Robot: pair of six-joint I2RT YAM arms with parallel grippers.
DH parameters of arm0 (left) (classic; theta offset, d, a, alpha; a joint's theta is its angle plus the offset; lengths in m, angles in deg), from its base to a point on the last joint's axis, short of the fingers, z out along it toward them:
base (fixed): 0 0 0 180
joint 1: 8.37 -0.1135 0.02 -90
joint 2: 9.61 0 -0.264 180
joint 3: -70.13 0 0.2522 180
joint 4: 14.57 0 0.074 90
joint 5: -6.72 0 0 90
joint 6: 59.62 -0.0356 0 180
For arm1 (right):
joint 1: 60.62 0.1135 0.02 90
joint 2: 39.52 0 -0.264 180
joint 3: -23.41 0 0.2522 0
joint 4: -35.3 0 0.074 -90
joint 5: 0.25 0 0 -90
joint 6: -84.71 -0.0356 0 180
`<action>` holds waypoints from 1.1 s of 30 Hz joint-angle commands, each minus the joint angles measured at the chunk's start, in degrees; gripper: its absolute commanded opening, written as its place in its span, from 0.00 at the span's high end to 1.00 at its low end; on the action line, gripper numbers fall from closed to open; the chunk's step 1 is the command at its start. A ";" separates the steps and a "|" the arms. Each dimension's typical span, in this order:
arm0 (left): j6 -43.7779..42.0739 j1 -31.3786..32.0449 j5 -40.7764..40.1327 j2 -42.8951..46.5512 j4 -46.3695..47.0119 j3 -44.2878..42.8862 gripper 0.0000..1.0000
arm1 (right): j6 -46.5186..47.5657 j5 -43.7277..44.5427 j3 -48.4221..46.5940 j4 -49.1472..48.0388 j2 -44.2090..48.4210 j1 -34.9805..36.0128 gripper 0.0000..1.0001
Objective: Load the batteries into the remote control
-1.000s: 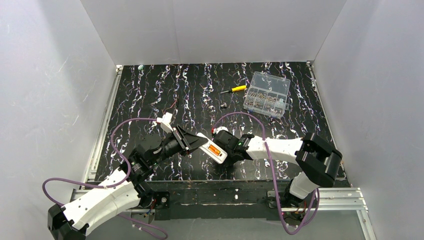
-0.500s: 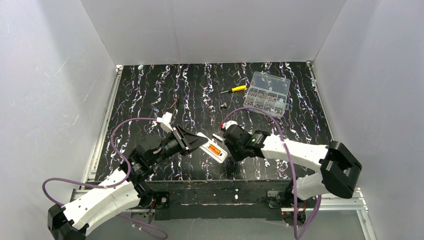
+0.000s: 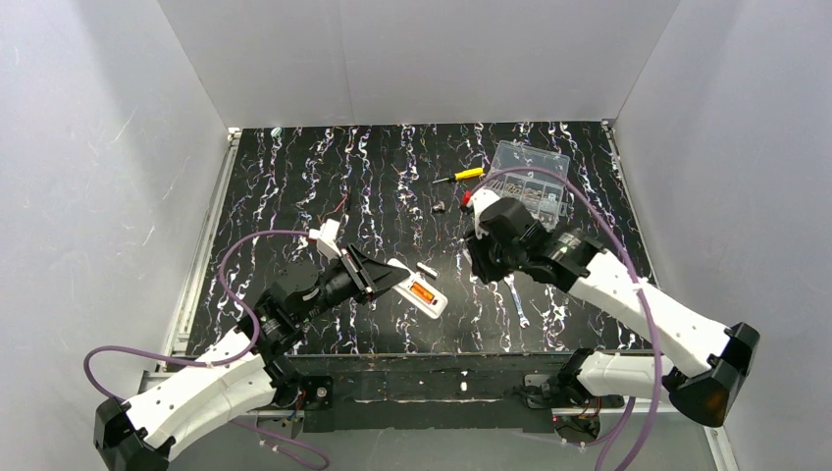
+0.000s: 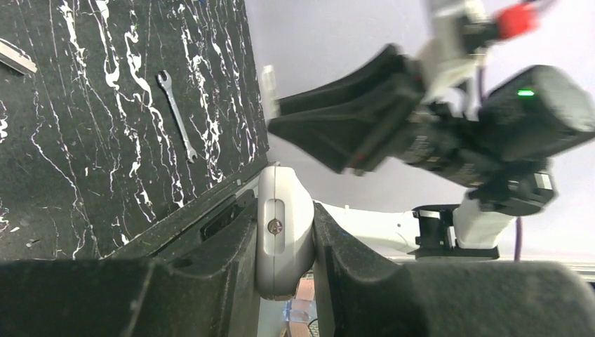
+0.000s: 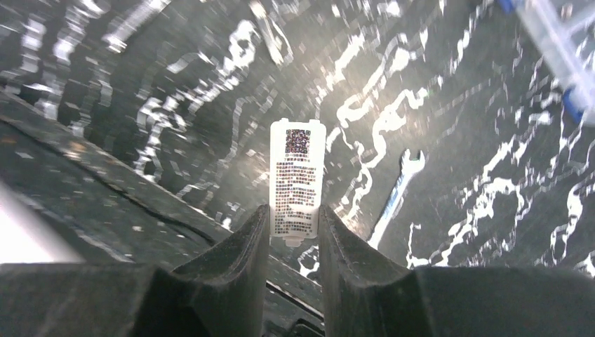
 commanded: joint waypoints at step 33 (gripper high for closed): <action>-0.24 0.20 -0.41 -2.62 5.53 -2.05 1.00 | 2.02 -11.60 -32.94 18.33 -15.05 15.84 0.73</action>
